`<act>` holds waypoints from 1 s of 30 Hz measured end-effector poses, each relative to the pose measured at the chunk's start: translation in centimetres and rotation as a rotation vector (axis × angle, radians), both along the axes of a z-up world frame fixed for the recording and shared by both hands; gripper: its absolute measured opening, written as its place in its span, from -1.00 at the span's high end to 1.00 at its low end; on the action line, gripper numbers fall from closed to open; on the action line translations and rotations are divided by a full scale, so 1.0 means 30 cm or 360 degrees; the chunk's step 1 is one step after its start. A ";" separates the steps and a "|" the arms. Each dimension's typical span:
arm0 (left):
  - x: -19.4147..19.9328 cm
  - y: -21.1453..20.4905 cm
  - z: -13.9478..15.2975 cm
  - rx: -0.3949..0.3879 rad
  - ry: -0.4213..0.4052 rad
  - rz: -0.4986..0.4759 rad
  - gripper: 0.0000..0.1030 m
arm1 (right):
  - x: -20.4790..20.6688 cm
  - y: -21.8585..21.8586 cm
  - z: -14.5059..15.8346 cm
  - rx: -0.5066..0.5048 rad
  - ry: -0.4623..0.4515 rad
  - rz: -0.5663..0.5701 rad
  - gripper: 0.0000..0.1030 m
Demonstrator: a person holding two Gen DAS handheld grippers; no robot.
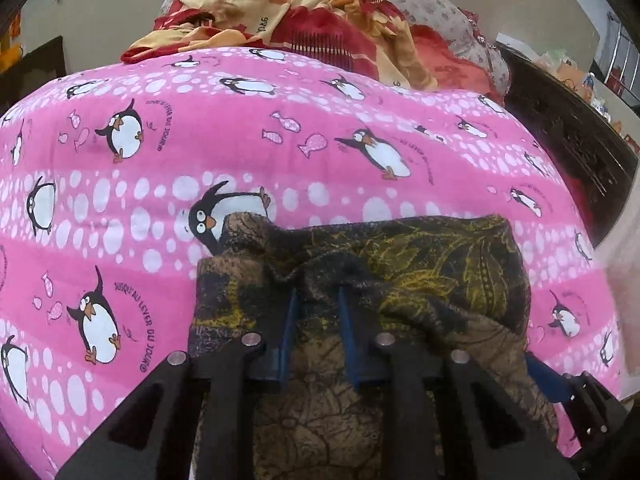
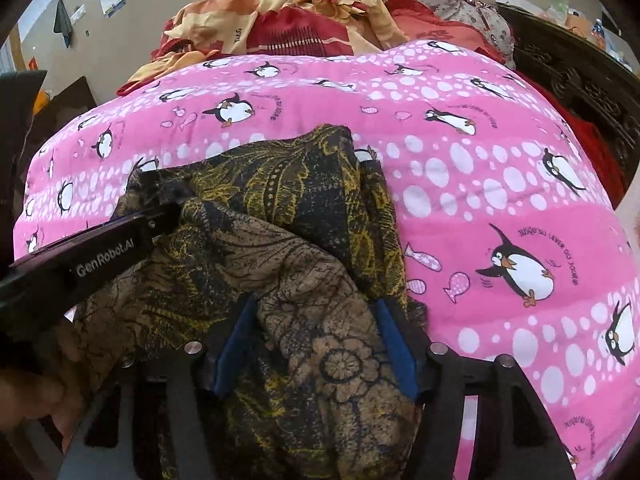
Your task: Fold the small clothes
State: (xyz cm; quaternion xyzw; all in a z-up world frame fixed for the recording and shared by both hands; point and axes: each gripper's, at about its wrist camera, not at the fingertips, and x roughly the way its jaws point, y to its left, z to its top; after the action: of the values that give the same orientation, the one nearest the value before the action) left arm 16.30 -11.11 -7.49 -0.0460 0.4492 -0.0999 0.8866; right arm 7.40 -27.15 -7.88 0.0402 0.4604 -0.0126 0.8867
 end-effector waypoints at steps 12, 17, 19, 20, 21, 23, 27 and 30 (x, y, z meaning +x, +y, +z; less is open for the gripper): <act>-0.253 0.354 0.096 -0.0314 0.0035 -0.0308 -0.99 | -0.197 -0.266 0.174 0.0487 -0.0206 0.0144 -0.97; -0.312 0.311 -0.042 -0.0615 0.0215 -0.0423 -0.98 | -0.196 -0.369 0.028 0.0896 -0.0027 0.0176 -0.97; -0.292 0.265 -0.047 -0.0711 0.0260 -0.0491 -0.98 | -0.171 -0.355 -0.024 0.1014 0.0072 0.0226 -0.95; -0.282 0.252 -0.045 -0.0740 0.0271 -0.0498 -0.98 | -0.158 -0.340 -0.040 0.1014 0.0117 0.0261 -0.95; -0.262 0.239 -0.044 -0.0761 0.0284 -0.0507 -0.98 | -0.150 -0.325 -0.042 0.0973 0.0125 0.0292 -0.95; -0.237 0.233 -0.049 -0.0785 0.0285 -0.0498 -0.98 | -0.116 -0.291 -0.043 0.0895 0.0134 0.0357 -0.95; -0.238 0.236 -0.053 -0.0800 0.0247 -0.0463 -0.95 | -0.025 -0.277 -0.062 0.1017 0.0131 0.0368 -0.96; -0.250 0.254 -0.053 -0.0754 0.0238 -0.0402 -0.59 | 0.022 -0.255 -0.065 0.1003 0.0113 0.0412 -0.96</act>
State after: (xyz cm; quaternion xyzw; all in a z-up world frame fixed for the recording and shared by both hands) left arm 8.79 -3.49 -9.09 -0.2028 0.4796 -0.3081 0.7962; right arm 8.08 -34.81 -9.84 0.2531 0.4737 0.2415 0.8083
